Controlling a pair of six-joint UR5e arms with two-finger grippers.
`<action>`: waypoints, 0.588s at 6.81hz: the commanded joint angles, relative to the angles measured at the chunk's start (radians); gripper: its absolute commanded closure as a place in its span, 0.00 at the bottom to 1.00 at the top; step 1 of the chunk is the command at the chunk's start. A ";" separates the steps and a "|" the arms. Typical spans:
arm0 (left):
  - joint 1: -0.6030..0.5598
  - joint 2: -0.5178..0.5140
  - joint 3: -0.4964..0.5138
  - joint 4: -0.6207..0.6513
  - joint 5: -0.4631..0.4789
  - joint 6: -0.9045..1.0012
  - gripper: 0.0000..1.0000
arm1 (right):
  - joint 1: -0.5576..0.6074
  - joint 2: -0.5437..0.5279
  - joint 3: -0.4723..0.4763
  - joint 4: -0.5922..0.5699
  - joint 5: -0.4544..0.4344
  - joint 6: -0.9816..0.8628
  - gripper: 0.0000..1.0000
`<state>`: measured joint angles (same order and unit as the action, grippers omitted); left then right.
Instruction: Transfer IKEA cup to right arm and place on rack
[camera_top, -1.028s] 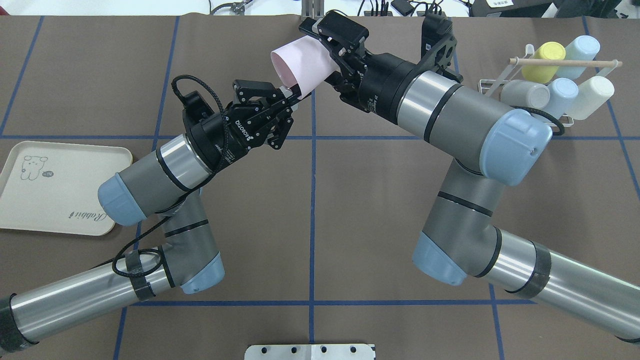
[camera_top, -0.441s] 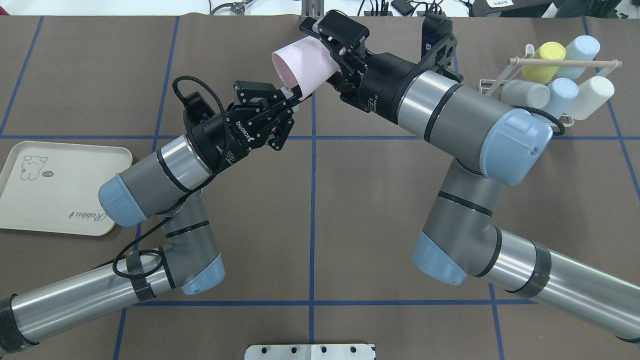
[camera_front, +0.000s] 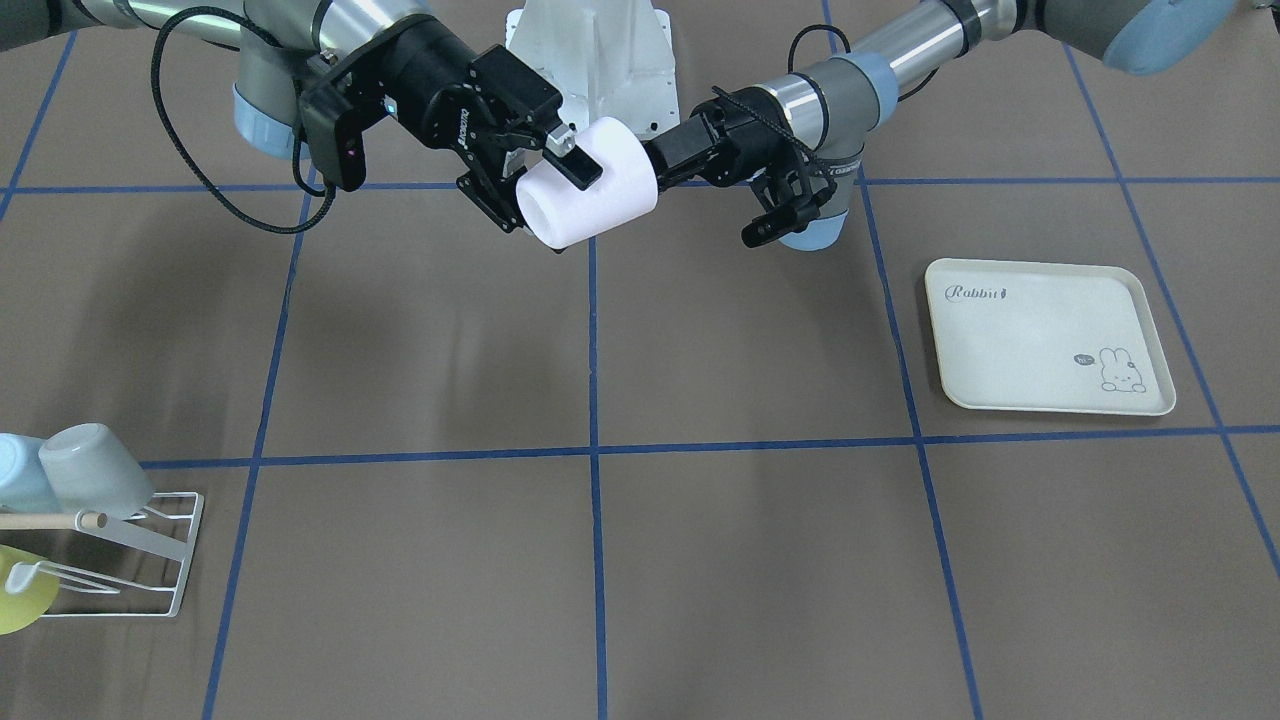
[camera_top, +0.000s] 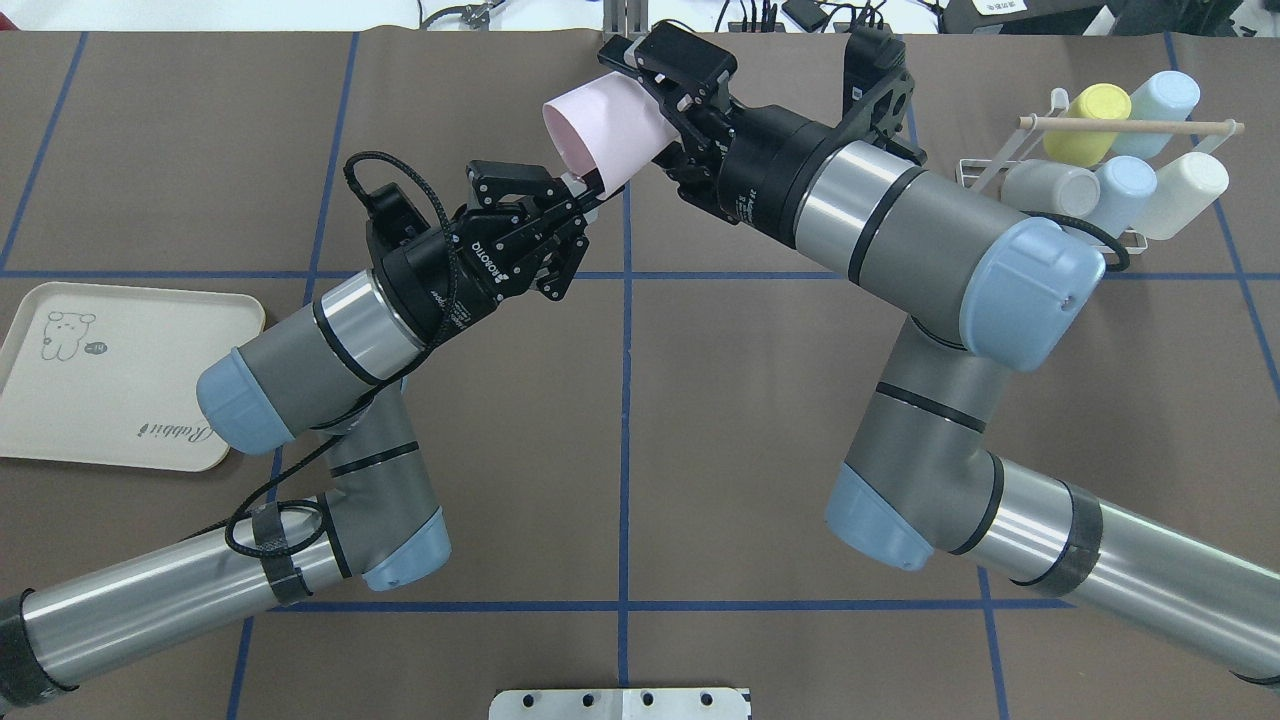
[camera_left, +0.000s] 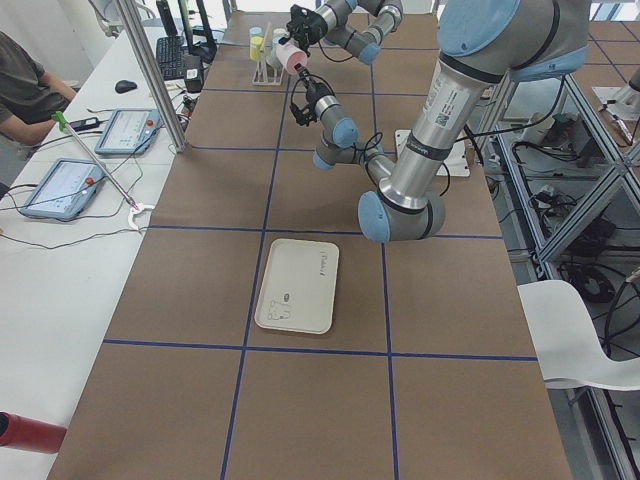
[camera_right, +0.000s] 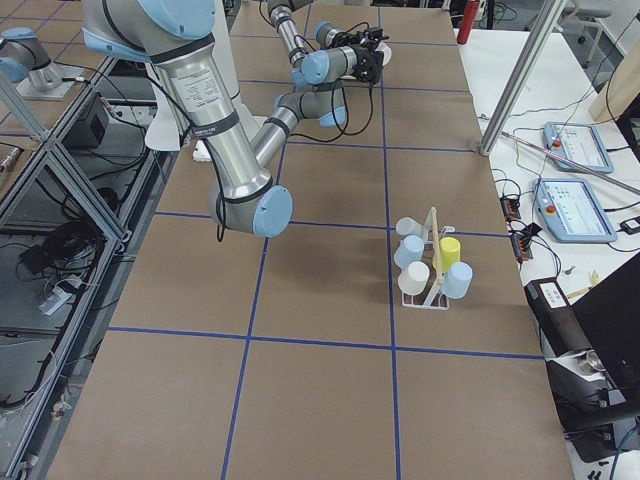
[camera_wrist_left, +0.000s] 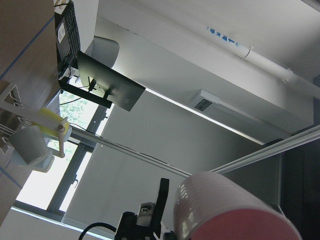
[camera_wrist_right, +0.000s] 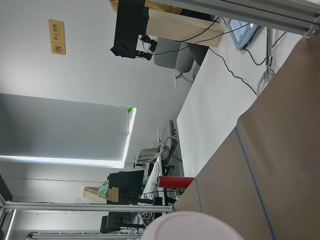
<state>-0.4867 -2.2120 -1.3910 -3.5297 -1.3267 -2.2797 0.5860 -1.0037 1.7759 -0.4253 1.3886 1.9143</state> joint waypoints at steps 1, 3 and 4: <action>0.005 0.000 0.000 -0.002 0.000 0.000 0.89 | 0.000 -0.003 -0.001 0.005 0.001 0.003 1.00; 0.004 0.003 -0.019 -0.002 -0.002 0.034 0.01 | 0.005 -0.004 0.000 0.007 0.003 0.000 1.00; 0.004 0.008 -0.020 -0.002 -0.005 0.035 0.01 | 0.009 -0.003 0.000 0.007 0.003 0.000 1.00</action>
<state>-0.4825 -2.2087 -1.4051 -3.5312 -1.3283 -2.2520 0.5908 -1.0066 1.7758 -0.4191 1.3911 1.9150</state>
